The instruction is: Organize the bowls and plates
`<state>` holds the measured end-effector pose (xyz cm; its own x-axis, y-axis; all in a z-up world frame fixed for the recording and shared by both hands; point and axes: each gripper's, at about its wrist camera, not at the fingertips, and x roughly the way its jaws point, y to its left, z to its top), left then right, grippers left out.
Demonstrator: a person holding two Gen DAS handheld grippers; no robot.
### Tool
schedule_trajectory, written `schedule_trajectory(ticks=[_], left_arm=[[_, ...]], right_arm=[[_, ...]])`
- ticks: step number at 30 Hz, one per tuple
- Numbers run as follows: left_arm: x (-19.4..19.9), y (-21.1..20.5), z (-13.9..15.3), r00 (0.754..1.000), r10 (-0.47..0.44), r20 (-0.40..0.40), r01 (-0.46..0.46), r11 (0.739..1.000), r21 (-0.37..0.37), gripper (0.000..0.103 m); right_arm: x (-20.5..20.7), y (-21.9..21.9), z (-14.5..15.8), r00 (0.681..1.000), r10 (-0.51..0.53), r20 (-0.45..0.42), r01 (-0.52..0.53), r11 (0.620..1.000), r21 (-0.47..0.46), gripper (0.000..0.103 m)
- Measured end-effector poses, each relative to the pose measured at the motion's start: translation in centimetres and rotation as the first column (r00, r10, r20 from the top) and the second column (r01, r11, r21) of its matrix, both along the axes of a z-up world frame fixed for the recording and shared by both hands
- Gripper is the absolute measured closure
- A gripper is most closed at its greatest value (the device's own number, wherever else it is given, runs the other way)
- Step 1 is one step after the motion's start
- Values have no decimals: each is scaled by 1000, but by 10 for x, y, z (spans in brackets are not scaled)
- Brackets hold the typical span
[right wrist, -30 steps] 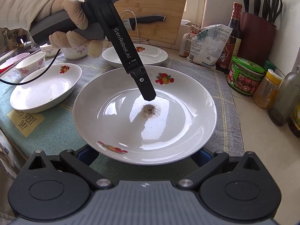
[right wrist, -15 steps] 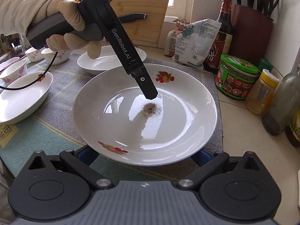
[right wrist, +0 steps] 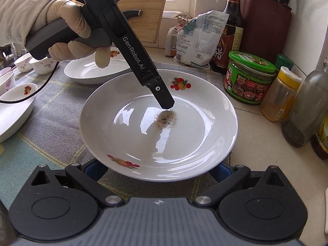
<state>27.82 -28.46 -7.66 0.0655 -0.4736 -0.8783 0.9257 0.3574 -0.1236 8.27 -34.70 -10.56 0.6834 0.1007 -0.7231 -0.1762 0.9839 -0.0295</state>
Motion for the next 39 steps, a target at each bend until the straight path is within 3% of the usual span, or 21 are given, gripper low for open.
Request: schedule_trajectory(ticks=[26,34,39], left_arm=[[4,-7,-14,1000,-15,13,15,1000,10,40],[-2,-5,-11,999,-36,34,36,999,-7,25],[-6,-3,-7,998,-35,53,36,999,-15,24]], right_arm=[[7,-1,-6,999,-26,-22,26,1000,1,0],[7,0,-7,999,-31,-34,30,999,-23,0],[4,1,-7,999,-37,-25,35,998,-49,0]])
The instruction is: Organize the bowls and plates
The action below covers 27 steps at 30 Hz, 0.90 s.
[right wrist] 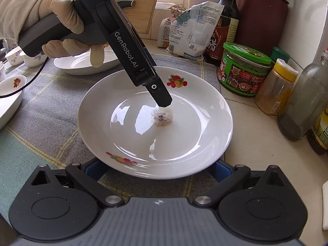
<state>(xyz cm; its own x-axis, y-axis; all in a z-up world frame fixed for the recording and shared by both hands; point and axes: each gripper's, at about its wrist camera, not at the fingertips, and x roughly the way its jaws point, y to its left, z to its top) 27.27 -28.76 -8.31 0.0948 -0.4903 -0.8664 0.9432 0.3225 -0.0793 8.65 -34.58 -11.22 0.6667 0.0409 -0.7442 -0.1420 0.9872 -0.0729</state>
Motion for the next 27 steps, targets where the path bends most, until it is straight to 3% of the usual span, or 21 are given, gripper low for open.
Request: schedule_trajectory(ticks=[16,27], left_arm=[[-14,19,23,997,52,62,-50,998,-36,20],[-46,56,64,989,127,82,-117,986,-117,19]], right_arm=[[-15,10,7,1000,-23,-10,23,1000,18,0],[-33,20,19,999,-40,4,40,999,22,0]])
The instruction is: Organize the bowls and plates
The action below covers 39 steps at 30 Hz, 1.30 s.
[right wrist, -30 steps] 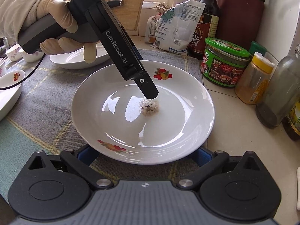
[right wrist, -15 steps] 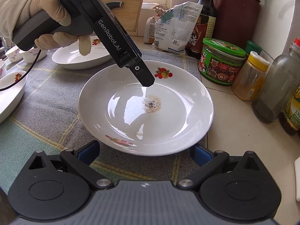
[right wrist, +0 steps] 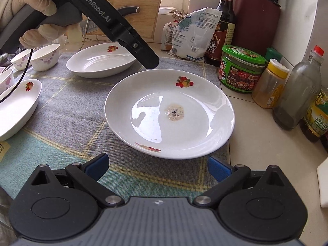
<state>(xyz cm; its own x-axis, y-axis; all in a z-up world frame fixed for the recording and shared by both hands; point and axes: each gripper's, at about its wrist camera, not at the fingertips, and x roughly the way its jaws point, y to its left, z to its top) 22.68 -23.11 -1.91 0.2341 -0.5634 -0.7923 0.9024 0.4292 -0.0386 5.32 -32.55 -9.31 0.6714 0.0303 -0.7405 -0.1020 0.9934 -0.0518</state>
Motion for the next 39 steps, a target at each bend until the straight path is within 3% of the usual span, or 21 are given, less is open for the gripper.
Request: schedule_trajectory(ticks=[11,20,25,32,35,39], left_arm=[[-60,58,20,989,144,12,-143,986,-83,16],[-114,107,11,937,346,50,-338,933,-122,12],[-143,136,3,877,477,67,-468,877,-112,12],[-170,175,4,759,648,68,-638,760,-127,12],[-177,191,7,725,686,66,-675,726,-134,12],[-181,212,8,696,713,81,-702,700,-133,12]], right_arm=[[-34,23,14,998,-13,67,11,999,32,0],[-56,46,16,984,73,162,-82,995,51,0],[-61,66,5,975,165,148,-180,979,97,0],[-63,105,-11,945,307,113,-320,939,124,0],[-61,119,-14,931,349,111,-361,923,130,0],[-54,138,-16,915,388,109,-400,908,129,0]])
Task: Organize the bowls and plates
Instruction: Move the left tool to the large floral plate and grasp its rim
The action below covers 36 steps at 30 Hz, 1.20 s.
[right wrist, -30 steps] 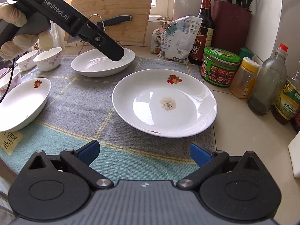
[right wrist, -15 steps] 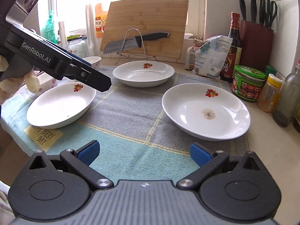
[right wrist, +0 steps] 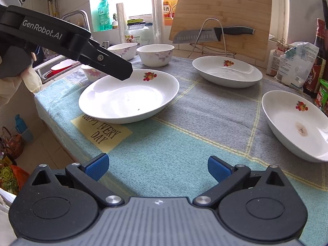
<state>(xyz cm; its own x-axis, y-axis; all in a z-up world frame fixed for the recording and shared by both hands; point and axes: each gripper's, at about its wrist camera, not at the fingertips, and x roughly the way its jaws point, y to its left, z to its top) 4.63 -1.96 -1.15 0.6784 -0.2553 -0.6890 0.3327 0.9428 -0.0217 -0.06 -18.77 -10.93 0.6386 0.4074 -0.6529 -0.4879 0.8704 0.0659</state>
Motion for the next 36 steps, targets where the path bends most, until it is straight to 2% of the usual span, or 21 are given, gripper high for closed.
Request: schedule_trajectory(ticks=[4,9,13,19,26,32,36], left_arm=[[4,26,-3,999,33,6,-33,999,16,12],[19,63,-4,998,67,-1,-67,998,-15,12],[33,82,-7,998,53,-20,-53,998,-24,12],[47,89,-12,999,-20,-40,19,1000,-20,12],[56,92,-15,988,-141,-59,142,990,12,12],[68,90,-14,968,-242,-73,244,969,28,12],[81,83,-13,943,-317,-99,320,947,13,12]], right_arm=[[9,22,-2,1000,17,4,-17,1000,-5,0],[15,45,-8,1000,-14,-1,14,1000,5,0],[14,65,-11,999,-42,17,42,999,-21,0],[19,84,-14,997,-74,9,74,997,-23,0],[25,102,-16,995,-100,22,101,994,-47,0],[32,116,-17,994,-106,30,108,991,-77,0],[34,117,-18,989,-141,34,143,987,-75,0]])
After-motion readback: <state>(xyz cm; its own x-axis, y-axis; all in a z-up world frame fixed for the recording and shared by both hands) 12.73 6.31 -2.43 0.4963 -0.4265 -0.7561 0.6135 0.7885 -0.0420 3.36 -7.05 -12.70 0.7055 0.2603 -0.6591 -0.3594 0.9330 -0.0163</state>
